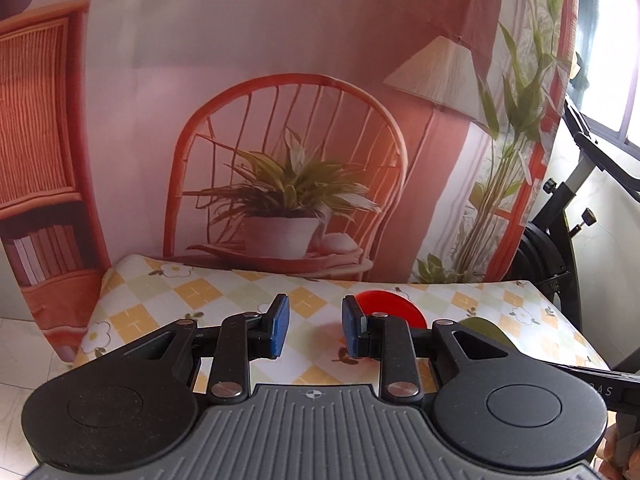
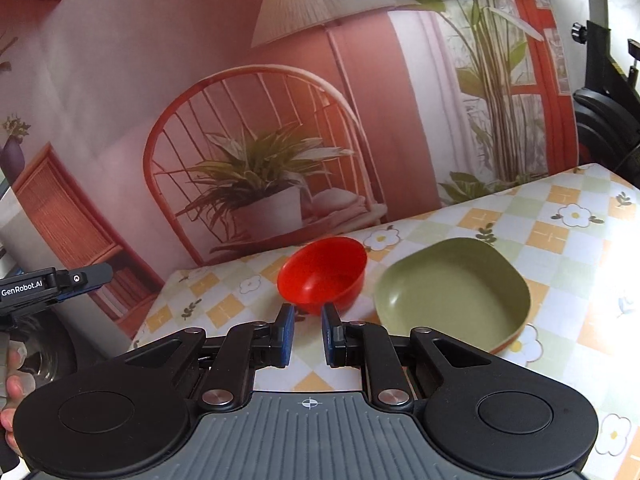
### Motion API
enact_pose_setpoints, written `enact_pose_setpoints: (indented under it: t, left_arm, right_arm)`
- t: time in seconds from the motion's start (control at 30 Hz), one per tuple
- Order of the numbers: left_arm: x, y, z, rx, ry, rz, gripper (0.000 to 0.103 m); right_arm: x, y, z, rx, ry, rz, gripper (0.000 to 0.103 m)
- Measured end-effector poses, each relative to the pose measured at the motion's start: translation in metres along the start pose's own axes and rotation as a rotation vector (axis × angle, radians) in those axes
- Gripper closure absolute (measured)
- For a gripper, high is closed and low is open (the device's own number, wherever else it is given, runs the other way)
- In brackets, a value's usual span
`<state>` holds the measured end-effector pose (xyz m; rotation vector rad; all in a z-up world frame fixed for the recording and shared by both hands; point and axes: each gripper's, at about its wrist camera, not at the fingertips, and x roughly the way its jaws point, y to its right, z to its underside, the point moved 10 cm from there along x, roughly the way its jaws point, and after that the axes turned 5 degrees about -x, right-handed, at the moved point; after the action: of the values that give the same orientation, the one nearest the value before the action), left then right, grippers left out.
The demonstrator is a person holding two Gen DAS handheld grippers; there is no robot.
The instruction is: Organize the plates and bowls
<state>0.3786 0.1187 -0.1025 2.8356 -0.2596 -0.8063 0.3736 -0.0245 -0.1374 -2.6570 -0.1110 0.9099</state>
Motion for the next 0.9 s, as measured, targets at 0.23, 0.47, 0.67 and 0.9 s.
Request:
enact_pose_setpoints:
  t: [0.23,0.47,0.67,0.9]
  left_arm:
    - [0.03,-0.019,-0.025,-0.009,0.024,0.008,0.074]
    - [0.081,-0.005,-0.012,-0.005,-0.015,0.076,0.074]
    - [0.124,0.024,0.015,0.022,-0.126,0.158,0.074]
    - [0.163,0.032,0.032,-0.054,-0.197,0.205,0.074]
  right_arm:
    - [0.049,-0.015,-0.022,0.065,0.003,0.021,0.088]
    - [0.103,0.014,-0.04,0.171,-0.025,0.103,0.088]
    - [0.14,0.05,-0.04,0.237,-0.078,0.172,0.088]
    - [0.162,0.068,-0.035,0.234,-0.11,0.214,0.087]
